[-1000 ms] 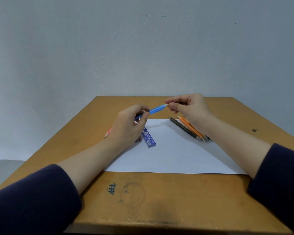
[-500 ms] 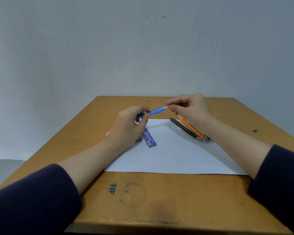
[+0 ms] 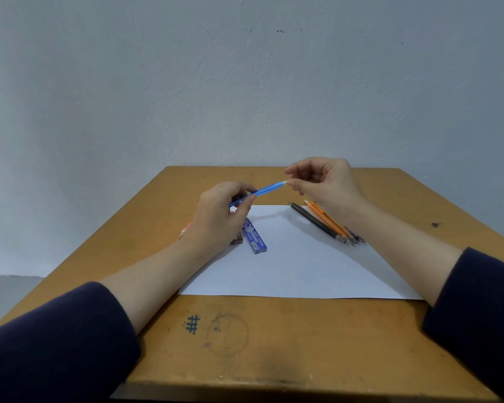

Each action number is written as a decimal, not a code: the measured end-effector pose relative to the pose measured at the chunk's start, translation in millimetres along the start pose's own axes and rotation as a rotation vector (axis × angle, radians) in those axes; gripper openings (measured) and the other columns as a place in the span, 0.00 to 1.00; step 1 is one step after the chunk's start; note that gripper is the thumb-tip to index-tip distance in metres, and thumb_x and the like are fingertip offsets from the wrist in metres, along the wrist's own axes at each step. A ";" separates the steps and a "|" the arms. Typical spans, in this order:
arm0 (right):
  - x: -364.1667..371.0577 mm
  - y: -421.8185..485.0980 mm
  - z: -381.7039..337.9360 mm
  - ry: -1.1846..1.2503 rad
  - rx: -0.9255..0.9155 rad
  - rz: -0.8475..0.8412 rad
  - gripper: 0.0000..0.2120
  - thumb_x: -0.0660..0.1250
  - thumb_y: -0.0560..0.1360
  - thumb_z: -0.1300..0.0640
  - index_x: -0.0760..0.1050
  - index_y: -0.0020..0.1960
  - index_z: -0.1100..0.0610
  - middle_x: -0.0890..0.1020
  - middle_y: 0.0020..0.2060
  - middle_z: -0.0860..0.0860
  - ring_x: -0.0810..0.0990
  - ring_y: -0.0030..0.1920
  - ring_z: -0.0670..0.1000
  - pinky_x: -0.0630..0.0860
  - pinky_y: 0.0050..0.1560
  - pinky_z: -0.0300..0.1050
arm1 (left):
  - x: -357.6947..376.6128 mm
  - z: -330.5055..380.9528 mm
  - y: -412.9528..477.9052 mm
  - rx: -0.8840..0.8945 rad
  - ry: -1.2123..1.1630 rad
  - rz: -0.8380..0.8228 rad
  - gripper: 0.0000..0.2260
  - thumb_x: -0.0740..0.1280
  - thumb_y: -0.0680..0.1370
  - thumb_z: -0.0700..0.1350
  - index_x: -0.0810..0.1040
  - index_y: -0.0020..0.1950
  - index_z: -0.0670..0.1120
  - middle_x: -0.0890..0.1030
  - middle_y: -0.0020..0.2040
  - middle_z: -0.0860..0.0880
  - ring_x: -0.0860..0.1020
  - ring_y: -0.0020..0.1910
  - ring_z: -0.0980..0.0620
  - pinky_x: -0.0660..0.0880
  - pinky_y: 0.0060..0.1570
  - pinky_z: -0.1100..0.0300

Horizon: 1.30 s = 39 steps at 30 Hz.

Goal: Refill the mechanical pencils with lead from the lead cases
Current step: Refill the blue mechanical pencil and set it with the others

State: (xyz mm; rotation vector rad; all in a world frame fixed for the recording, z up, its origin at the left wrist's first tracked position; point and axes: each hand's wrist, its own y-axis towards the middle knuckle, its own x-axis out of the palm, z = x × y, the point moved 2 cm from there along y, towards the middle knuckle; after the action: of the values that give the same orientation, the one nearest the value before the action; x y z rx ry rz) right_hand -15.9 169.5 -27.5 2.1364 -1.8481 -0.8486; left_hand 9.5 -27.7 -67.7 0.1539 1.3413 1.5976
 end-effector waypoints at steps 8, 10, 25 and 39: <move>-1.8 0.9 2.2 -0.123 -0.106 -0.019 0.15 0.70 0.71 0.70 0.80 0.44 0.50 0.80 0.36 0.50 0.77 0.38 0.46 0.77 0.46 0.44 | 0.0 -1.0 0.1 0.017 0.010 0.007 0.08 0.67 0.75 0.42 0.82 0.52 0.43 0.81 0.43 0.51 0.77 0.41 0.55 0.67 0.41 0.76; -1.8 0.5 1.7 -0.134 -0.131 -0.028 0.16 0.70 0.71 0.71 0.79 0.44 0.49 0.79 0.36 0.50 0.77 0.39 0.46 0.77 0.47 0.45 | -0.5 -2.1 0.3 0.017 0.004 0.013 0.08 0.67 0.75 0.42 0.82 0.52 0.43 0.80 0.43 0.52 0.77 0.41 0.56 0.67 0.41 0.76; -4.8 5.6 6.3 0.012 -0.040 -0.073 0.13 0.70 0.71 0.72 0.80 0.46 0.54 0.81 0.35 0.52 0.79 0.37 0.49 0.78 0.43 0.39 | 0.4 -0.9 0.9 0.082 0.003 0.027 0.08 0.67 0.75 0.40 0.82 0.52 0.41 0.80 0.42 0.52 0.74 0.40 0.59 0.70 0.41 0.72; -4.8 7.5 29.7 -0.589 0.061 -0.266 0.04 0.74 0.71 0.56 0.83 0.46 0.52 0.81 0.38 0.49 0.74 0.35 0.40 0.67 0.35 0.30 | -0.9 -1.6 2.9 0.017 0.026 0.014 0.07 0.68 0.75 0.39 0.82 0.52 0.41 0.81 0.43 0.51 0.77 0.42 0.54 0.71 0.43 0.73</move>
State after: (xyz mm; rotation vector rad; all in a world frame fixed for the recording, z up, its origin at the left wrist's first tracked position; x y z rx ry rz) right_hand -38.3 179.1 -46.7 2.3821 -1.8544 -1.6484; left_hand 7.2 -29.1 -65.5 0.1537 1.3775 1.6052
